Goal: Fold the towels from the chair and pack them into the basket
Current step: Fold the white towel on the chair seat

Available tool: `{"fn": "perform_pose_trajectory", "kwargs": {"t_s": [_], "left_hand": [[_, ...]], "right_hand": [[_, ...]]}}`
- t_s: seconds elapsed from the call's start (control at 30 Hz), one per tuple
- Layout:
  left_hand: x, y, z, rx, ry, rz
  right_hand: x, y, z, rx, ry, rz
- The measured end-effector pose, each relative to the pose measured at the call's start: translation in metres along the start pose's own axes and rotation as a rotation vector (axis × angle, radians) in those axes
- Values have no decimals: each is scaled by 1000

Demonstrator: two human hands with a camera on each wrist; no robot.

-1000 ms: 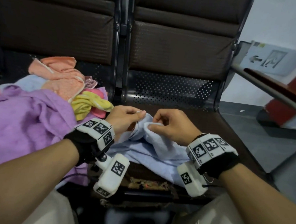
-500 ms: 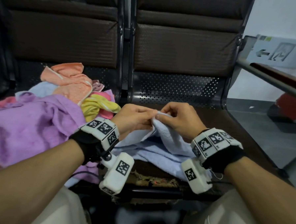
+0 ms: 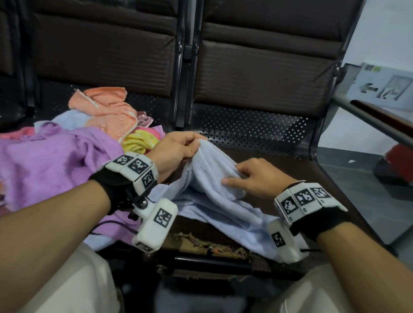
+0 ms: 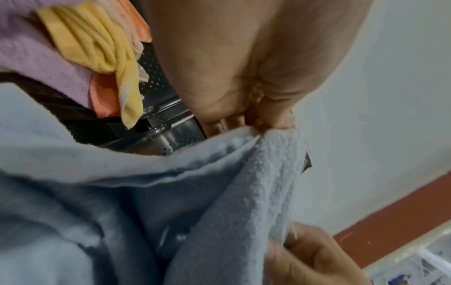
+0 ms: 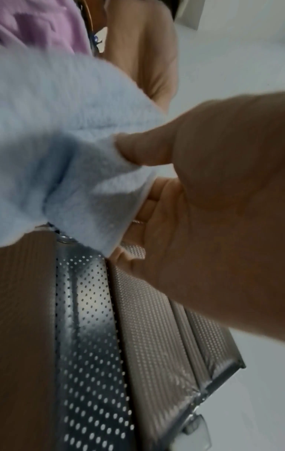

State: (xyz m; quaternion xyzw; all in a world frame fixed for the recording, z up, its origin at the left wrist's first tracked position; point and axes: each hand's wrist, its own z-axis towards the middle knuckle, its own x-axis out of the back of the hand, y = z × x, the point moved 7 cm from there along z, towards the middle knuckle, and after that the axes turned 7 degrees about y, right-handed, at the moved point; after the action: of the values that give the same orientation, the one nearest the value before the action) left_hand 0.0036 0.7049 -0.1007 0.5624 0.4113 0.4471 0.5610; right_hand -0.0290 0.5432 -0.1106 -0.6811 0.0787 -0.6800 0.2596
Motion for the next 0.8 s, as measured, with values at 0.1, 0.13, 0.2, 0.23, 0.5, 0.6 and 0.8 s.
{"fn": "perform_pose_trajectory", "kwargs": {"t_s": [0.1,0.13,0.2,0.23,0.5,0.6,0.8], "left_hand": [[14,1,-5,4,26,22],[16,0,-7,16,37,35],[20,-1,-10,47,72,28],[21,-1,-11,57,91,14],[-6,10,-14,2,20,5],[0,17,-12,-151,-52,299],[-3,26,-30,-361,-141,766]], "right_hand": [[13,-2,-4,30,33,-130],[17,-4,-5,36,59,-157],[24,-12,-6,42,126,-151],[27,-14,-7,30,151,-123],[23,-19,-13,-38,23,-238],[33,-10,-17,-10,96,-208],[48,7,-43,-183,236,165]]}}
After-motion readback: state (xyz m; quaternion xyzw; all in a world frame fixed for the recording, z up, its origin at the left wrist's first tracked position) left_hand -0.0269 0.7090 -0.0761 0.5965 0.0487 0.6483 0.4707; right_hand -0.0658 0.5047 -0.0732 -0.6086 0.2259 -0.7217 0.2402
